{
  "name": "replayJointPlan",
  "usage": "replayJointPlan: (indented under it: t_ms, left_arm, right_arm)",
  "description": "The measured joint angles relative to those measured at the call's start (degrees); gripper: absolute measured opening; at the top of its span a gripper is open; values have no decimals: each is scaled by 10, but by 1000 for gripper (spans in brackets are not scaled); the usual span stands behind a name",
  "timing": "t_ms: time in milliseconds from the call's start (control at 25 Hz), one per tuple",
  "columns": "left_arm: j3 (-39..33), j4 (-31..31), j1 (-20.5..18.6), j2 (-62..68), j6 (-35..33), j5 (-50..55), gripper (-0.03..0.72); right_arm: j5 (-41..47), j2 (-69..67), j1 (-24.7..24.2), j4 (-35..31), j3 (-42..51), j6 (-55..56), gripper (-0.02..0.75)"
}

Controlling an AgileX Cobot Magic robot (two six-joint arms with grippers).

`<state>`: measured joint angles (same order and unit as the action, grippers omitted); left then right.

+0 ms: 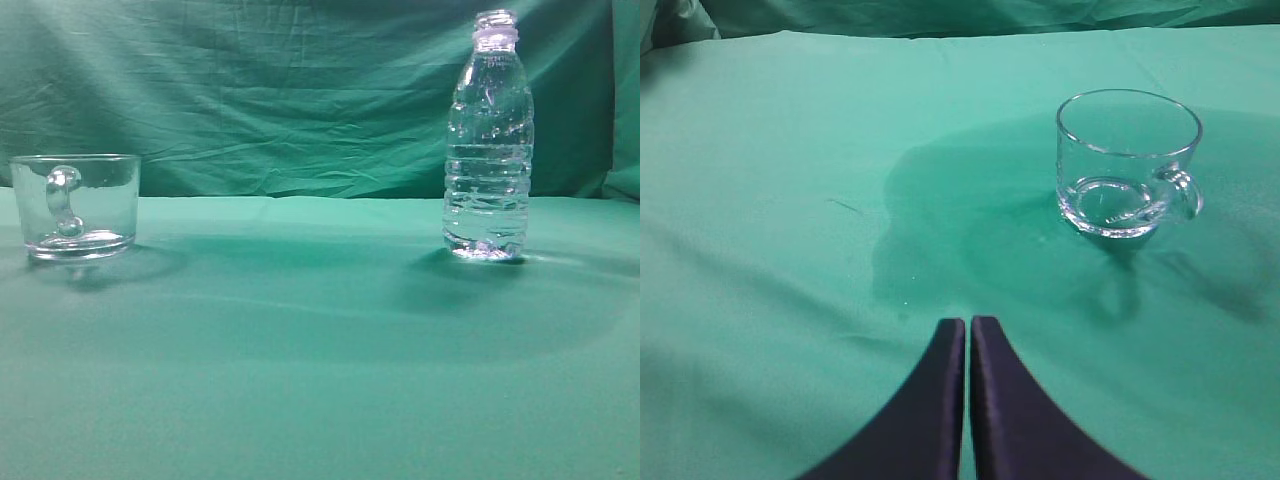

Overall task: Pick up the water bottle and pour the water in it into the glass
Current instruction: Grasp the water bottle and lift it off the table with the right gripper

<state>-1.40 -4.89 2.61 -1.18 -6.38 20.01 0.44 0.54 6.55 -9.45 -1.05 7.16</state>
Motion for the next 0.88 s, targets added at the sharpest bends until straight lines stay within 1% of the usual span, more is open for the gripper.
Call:
replayJointPlan:
  t_ms: [120,240,440,560,600,680,720,760,800,840,880]
  left_arm:
    - [0,0,0,0,0,0,0]
    - [0,0,0,0,0,0,0]
    - [0,0,0,0,0,0,0]
    - [0,0,0,0,0,0,0]
    - [0,0,0,0,0,0,0]
    - [0,0,0,0,0,0,0]
    - [0,0,0,0,0,0,0]
    - [0,0,0,0,0,0,0]
    - [0,0,0,0,0,0,0]
    - [0,0,0,0,0,0,0]
    - [0,0,0,0,0,0,0]
  right_arm:
    - [2,-38,27,0,-38,-2,0]
    - [5,-120,58,0,-68,-4,0]
    - [5,-263,96,1,-112,-6,0]
    - [-53,-350,111,3,-126,-24,0]
    - [-53,-350,111,3,-126,-24,0]
    - [-112,-416,116,10,-129,-49,0]
    - [-173,-482,117,31,-130,-65,0]
    - [-195,-510,117,49,-130,-69,0]
    - [-217,-541,117,67,-132,-73,49]
    - [-233,-566,117,82,-136,-74,49]
    - [-242,-600,117,99,-142,-73,118]
